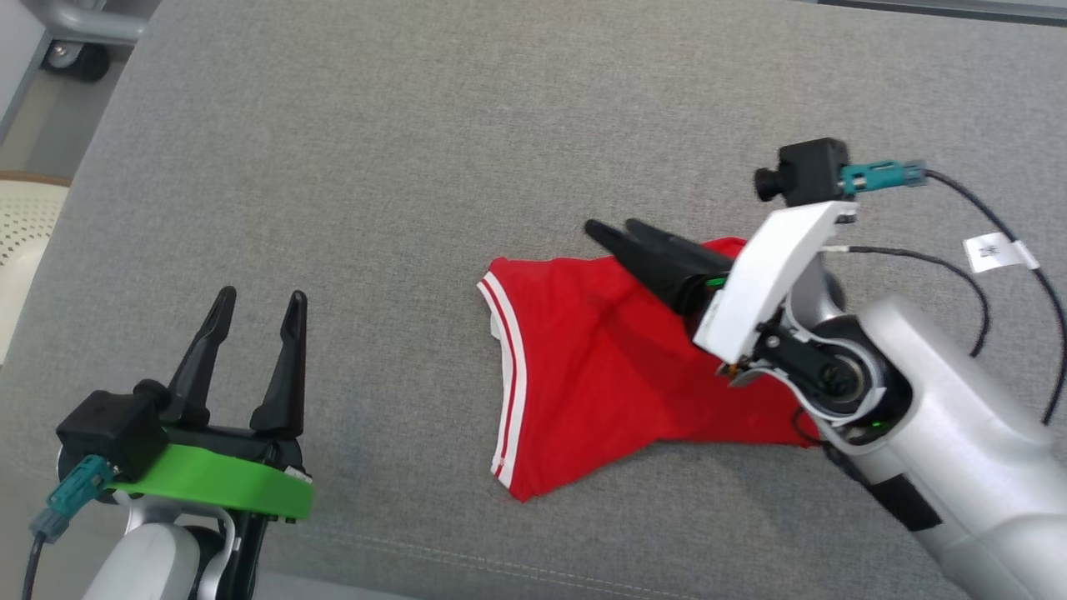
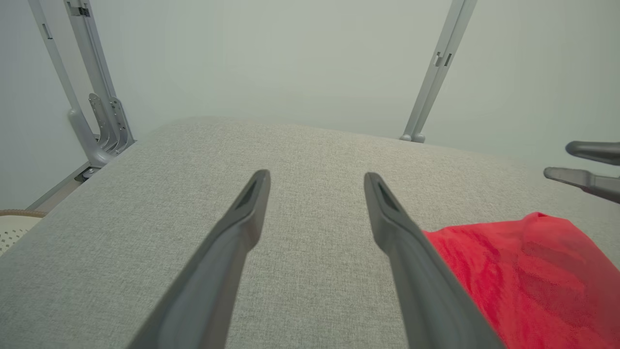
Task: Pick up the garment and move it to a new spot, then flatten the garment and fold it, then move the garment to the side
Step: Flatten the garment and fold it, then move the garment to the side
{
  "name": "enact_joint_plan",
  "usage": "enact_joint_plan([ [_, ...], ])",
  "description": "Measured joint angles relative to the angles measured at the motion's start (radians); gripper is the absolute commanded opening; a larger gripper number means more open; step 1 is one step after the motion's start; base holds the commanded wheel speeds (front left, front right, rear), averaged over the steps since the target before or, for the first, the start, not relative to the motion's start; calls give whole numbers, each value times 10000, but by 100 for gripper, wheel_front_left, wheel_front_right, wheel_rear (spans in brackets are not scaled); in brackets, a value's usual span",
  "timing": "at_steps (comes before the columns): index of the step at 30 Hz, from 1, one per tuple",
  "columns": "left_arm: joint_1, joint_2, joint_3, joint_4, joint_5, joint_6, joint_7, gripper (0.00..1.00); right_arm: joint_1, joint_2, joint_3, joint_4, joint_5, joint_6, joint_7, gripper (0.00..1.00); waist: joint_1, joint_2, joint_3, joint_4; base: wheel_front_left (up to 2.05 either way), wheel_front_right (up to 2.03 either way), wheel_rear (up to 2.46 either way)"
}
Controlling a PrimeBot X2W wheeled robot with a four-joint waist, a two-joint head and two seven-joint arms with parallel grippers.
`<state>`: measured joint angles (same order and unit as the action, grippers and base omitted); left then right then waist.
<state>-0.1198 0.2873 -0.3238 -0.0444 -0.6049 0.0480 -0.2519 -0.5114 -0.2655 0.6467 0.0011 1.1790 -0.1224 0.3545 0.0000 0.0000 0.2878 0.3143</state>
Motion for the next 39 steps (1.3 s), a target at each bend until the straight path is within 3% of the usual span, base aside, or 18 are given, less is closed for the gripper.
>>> enact_joint_plan([
  [5,300,167,242,-73,12,61,0,100,261,-1342,-384,270,-589,-12,-293,100,0,0,-215,-480,0,0,0],
  [10,608,291,240,-213,13,65,0,100,1320,-1778,-360,520,-610,-13,-293,100,0,0,-352,-959,0,0,0],
  [21,583,408,48,-621,121,63,0,100,1964,-1693,-585,748,-115,-13,-560,100,0,0,-101,-1436,0,0,0],
  [34,435,201,-107,-646,186,52,0,100,1706,-1409,-196,1384,79,107,-153,100,0,0,241,-927,0,0,0],
  [35,415,180,-111,-644,186,52,0,100,1593,-1406,-132,1427,63,107,-65,44,0,0,263,-883,0,0,0],
  [36,408,167,-104,-637,186,52,0,100,1454,-1398,-59,1463,13,171,-6,13,0,0,286,-844,0,0,0],
  [37,408,165,-98,-621,186,52,0,100,1303,-1390,23,1476,-21,280,84,0,0,0,309,-814,0,0,0],
  [39,407,159,-79,-612,186,52,0,100,1043,-1383,140,1467,-21,454,303,0,0,0,340,-783,0,0,0],
])
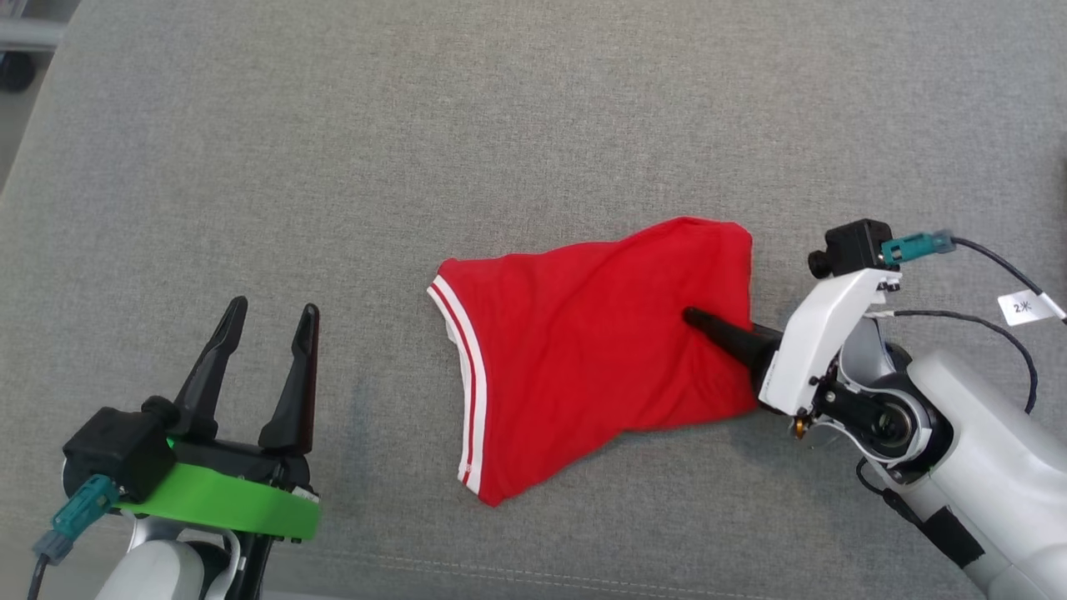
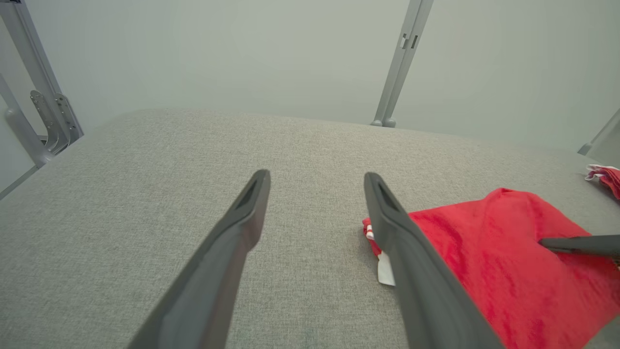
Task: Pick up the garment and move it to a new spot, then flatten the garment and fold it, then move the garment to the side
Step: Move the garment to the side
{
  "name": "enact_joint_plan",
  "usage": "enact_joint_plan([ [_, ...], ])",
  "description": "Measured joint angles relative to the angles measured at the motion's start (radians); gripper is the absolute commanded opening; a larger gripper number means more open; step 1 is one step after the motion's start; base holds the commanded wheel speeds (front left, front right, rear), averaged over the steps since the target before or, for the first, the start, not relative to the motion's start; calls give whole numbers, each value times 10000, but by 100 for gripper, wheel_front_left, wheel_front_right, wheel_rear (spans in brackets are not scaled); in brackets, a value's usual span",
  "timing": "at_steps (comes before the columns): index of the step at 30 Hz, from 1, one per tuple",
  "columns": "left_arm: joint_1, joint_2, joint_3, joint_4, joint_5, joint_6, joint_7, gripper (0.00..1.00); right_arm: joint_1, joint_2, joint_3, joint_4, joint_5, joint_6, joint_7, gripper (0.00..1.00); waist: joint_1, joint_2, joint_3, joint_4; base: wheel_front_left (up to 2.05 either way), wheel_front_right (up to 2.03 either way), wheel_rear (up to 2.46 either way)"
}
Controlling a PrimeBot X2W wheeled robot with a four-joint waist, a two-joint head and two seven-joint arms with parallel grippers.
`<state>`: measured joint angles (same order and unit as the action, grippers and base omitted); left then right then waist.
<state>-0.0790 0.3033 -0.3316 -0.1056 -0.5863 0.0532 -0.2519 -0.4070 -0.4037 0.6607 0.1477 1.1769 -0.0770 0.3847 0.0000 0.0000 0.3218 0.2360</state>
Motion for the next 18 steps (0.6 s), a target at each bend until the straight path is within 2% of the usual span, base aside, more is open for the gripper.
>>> enact_joint_plan([
  [4,10,4,196,15,0,21,0,100,-417,-127,-15,-109,0,234,255,0,0,0,8,-60,0,0,0],
  [6,24,12,328,63,0,96,0,100,-724,-412,-130,-184,0,330,431,0,0,0,-2,-153,0,0,0],
  [9,50,42,453,201,0,102,0,100,-1043,-1141,-493,-169,-4,322,702,0,0,0,-31,-341,0,0,0],
  [10,155,58,479,263,0,102,0,100,-1192,-1710,-713,-136,-15,297,951,0,0,0,-57,-491,0,0,0],
  [11,155,58,479,263,0,102,0,100,-1192,-1710,-713,-136,-15,297,951,0,0,0,-57,-491,0,0,0],
  [18,252,113,522,236,-2,104,0,100,-1668,-2924,-1396,-188,33,2,1814,0,0,0,-89,-1197,0,0,0],
])
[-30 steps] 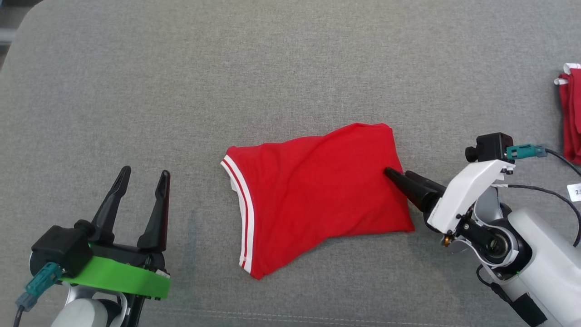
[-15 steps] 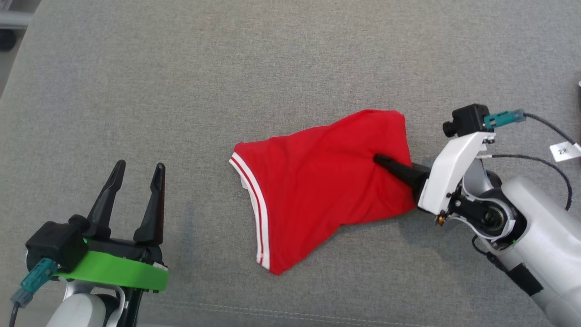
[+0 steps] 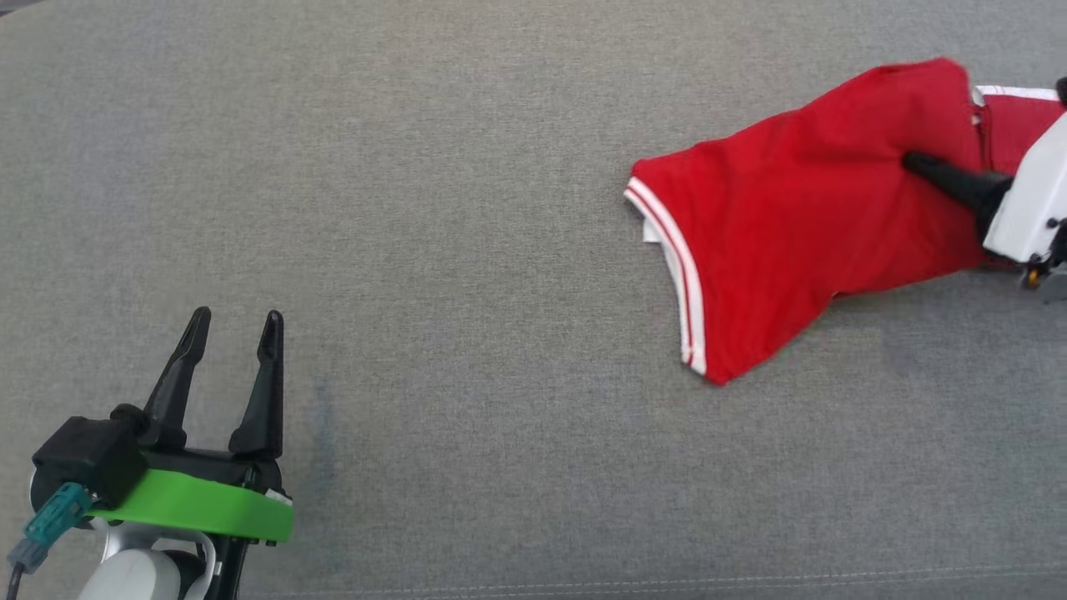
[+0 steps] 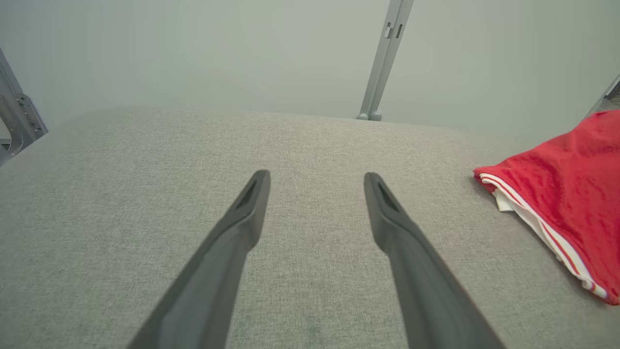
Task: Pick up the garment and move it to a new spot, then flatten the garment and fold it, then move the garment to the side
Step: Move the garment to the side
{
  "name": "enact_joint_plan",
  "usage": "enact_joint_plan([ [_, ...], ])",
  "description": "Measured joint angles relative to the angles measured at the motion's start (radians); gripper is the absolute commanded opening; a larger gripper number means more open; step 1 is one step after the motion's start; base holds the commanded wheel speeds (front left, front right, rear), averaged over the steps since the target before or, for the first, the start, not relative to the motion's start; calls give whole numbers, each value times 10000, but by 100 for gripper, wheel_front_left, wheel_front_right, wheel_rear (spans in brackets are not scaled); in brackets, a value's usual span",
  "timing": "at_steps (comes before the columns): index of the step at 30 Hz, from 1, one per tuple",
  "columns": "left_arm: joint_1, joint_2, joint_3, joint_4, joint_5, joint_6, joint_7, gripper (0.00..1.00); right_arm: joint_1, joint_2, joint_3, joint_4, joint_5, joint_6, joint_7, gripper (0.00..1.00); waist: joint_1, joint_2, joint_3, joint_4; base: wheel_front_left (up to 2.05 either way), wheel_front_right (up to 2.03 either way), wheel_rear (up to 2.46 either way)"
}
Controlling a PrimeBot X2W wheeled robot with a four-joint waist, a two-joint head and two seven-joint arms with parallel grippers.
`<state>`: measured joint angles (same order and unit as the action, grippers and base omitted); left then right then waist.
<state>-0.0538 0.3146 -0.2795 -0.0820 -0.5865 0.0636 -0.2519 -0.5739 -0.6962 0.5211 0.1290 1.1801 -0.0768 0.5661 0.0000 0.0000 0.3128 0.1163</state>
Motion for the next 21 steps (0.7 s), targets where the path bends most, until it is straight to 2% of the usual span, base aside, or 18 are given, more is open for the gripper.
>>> enact_joint_plan([
  [6,-25,176,-119,-240,8,-6,19,100,-478,-763,-769,19,307,-234,349,0,0,0,110,-477,0,0,0],
  [14,-63,341,-257,-328,138,-19,238,100,-758,-1070,-1597,474,571,-385,353,0,0,0,408,-862,0,0,0],
  [21,-89,545,-318,-504,286,-21,523,100,-759,-1220,-2174,1486,516,-412,-240,0,0,0,665,-1145,0,0,0],
])
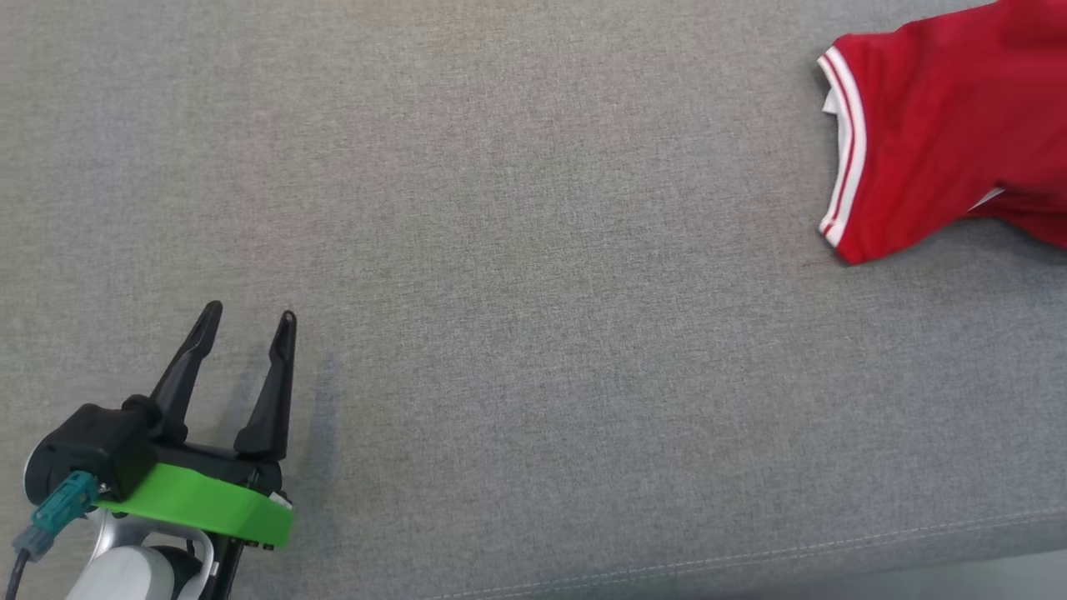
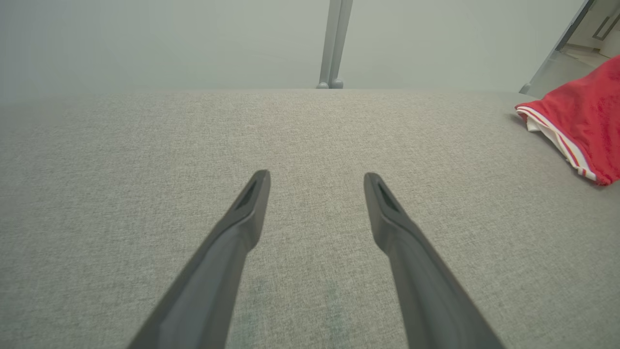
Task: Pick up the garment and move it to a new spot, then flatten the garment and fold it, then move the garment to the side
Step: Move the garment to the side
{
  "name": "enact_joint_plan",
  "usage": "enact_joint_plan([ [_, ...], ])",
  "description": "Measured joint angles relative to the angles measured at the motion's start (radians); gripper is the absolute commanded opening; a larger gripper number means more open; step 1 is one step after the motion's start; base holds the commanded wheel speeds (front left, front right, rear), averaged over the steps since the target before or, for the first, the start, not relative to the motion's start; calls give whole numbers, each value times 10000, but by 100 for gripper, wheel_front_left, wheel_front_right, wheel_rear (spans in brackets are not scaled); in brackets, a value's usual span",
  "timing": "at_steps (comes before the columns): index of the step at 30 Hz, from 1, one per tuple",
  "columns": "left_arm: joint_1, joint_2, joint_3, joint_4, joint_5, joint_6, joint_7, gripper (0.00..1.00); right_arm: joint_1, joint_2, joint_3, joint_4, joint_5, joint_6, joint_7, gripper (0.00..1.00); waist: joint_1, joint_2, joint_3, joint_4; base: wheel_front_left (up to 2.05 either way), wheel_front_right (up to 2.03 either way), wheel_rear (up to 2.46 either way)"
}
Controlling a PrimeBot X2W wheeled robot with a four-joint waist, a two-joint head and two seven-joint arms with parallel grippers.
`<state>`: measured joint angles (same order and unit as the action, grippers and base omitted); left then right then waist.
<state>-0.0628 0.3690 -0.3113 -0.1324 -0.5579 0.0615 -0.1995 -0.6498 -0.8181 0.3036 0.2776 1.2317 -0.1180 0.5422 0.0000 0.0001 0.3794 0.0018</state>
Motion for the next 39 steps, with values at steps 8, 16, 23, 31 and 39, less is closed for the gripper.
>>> enact_joint_plan([
  [8,-43,136,-52,-115,98,-4,221,100,58,-157,-299,1471,-1478,-71,-1873,100,0,0,257,-204,0,0,0],
  [16,-105,134,-79,-111,98,2,242,100,1067,1175,196,2405,-2644,-71,-3979,100,0,0,225,-440,0,0,0],
  [23,-295,-146,326,81,61,125,50,100,1045,1133,-230,2458,-4054,-71,-6564,100,0,0,-142,-579,0,0,0],
  [31,-249,-420,800,742,69,328,-209,100,1478,1488,-117,1779,-4926,-71,-8101,100,0,0,-854,-755,0,0,0],
  [39,179,-662,1183,1392,15,422,-232,100,2831,1822,-67,1158,-5480,-71,-7971,100,0,0,-1789,-837,0,0,0],
])
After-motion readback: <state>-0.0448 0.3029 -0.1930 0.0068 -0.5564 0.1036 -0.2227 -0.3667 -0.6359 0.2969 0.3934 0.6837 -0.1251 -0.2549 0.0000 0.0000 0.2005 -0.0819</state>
